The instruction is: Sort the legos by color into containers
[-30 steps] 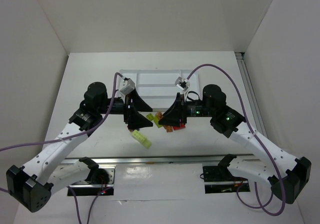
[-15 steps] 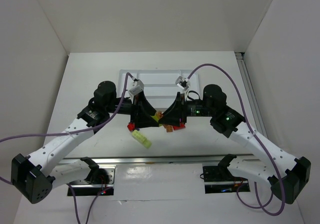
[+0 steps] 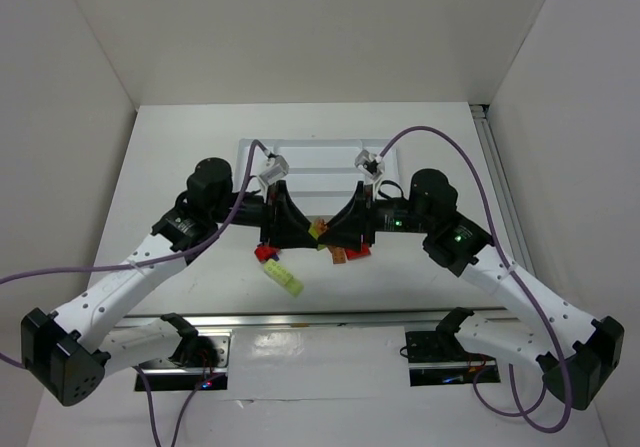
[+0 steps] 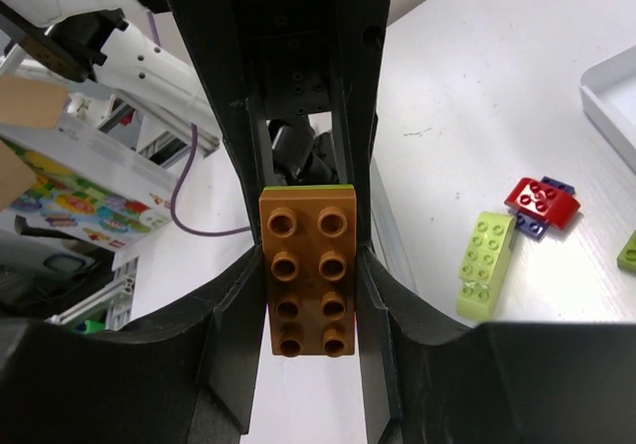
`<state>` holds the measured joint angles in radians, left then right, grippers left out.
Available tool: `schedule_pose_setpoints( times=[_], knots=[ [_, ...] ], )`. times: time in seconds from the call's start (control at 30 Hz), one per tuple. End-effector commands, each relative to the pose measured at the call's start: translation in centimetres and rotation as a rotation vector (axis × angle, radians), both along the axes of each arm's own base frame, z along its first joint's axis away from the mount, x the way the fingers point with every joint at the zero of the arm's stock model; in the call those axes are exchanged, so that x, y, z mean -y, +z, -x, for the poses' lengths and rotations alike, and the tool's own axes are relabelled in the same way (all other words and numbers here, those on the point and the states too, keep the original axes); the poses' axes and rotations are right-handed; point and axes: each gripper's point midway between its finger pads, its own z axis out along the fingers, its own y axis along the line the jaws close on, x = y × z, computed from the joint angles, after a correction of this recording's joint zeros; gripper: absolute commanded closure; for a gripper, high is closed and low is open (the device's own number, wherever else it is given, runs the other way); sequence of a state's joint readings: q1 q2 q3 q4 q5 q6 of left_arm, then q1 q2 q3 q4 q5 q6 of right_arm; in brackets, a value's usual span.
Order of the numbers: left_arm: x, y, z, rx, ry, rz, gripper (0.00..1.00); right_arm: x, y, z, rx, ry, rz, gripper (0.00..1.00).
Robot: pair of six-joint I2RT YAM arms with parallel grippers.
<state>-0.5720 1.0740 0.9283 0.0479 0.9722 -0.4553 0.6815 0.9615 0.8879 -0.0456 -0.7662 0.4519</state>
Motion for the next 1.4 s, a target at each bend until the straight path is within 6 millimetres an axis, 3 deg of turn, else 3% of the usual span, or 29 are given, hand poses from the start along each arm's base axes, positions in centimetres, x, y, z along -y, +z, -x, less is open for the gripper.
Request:
schedule_pose_setpoints(
  times=[0.0,0.3,0.43,0.47,0.5,0.53,0.57,0.63,0.67,0.73,0.8,0.83,0.93,0.97,1.0,1.07,1.1,1.17,1.27,1.3,1.37],
  knots=[
    [-0.1,3.3,-3.0,0.096,0.133,0.043,1.0,0.1,-0.6,0.0,-0.002,-0.021,0.01,0.72],
    [-2.9,1.6,-4.2,0.087,0.217,0.027,1.0,0.5,-0.6,-0.8,0.007,-0.082,0.036,0.72],
    [-4.4,0.6,-5.2,0.055,0.298,-0.009,1.0,1.0,-0.8,-2.8,-0.002,-0.204,0.058,0.72],
    [-5.1,0.7,-6.0,0.052,0.34,-0.023,1.0,1.6,-2.1,-4.7,-0.023,-0.318,0.108,0.72],
    [-5.7,0.0,-7.5,0.042,0.414,-0.057,1.0,2.2,-1.5,-5.8,-0.031,-0.397,0.109,0.71],
    [-6.5,-1.3,-8.2,-0.021,0.472,-0.11,1.0,3.0,-2.1,-7.0,-0.044,-0.487,0.133,0.69],
    [-7.6,-1.4,-10.1,-0.048,0.55,-0.139,1.0,4.6,-3.3,-9.4,-0.053,-0.65,0.184,0.69],
    [-9.3,-2.3,-12.4,-0.134,0.673,-0.187,1.0,5.9,-3.5,-11.6,-0.06,-0.787,0.221,0.69],
    [-10.6,-3.6,-13.3,-0.199,0.743,-0.232,1.0,6.9,-5.0,-13.1,-0.08,-0.888,0.289,0.69],
    [-12.8,-5.3,-16.4,-0.288,0.912,-0.311,1.0,7.3,-4.5,-14.8,-0.074,-0.959,0.318,0.69],
    [-14.2,-6.5,-18.2,-0.354,1.017,-0.368,1.0,8.2,-6.0,-16.9,-0.084,-1.072,0.395,0.69],
    [-15.3,-8.9,-19.8,-0.391,1.09,-0.447,1.0,8.3,-5.6,-17.6,-0.074,-1.104,0.395,0.69],
    [-17.0,-10.4,-22.6,-0.426,1.219,-0.535,1.0,8.9,-6.2,-20.2,-0.064,-1.194,0.415,0.69],
    [-17.3,-12.5,-23.6,-0.461,1.233,-0.593,1.0,9.3,-6.9,-21.5,-0.073,-1.221,0.426,0.68],
    [-17.3,-12.1,-25.0,-0.456,1.261,-0.586,1.0,9.5,-7.3,-22.1,-0.087,-1.218,0.432,0.68],
    [-17.8,-14.7,-26.3,-0.498,1.282,-0.667,1.0,10.6,-7.3,-24.0,-0.107,-1.246,0.421,0.68],
    [-17.7,-15.1,-26.8,-0.495,1.276,-0.678,1.0,10.3,-7.9,-24.9,-0.123,-1.227,0.419,0.68],
    [-18.0,-15.1,-28.4,-0.471,1.3,-0.693,1.0,11.4,-7.9,-26.5,-0.129,-1.25,0.415,0.68],
    [-18.5,-17.0,-30.6,-0.513,1.304,-0.722,1.0,12.6,-9.2,-28.8,-0.16,-1.255,0.433,0.68],
    [-18.4,-17.5,-31.1,-0.524,1.3,-0.736,1.0,12.7,-10.8,-29.5,-0.186,-1.242,0.453,0.68],
    [-18.0,-18.6,-32.9,-0.541,1.294,-0.757,1.0,13.7,-11.3,-30.8,-0.205,-1.253,0.447,0.68]
  ],
)
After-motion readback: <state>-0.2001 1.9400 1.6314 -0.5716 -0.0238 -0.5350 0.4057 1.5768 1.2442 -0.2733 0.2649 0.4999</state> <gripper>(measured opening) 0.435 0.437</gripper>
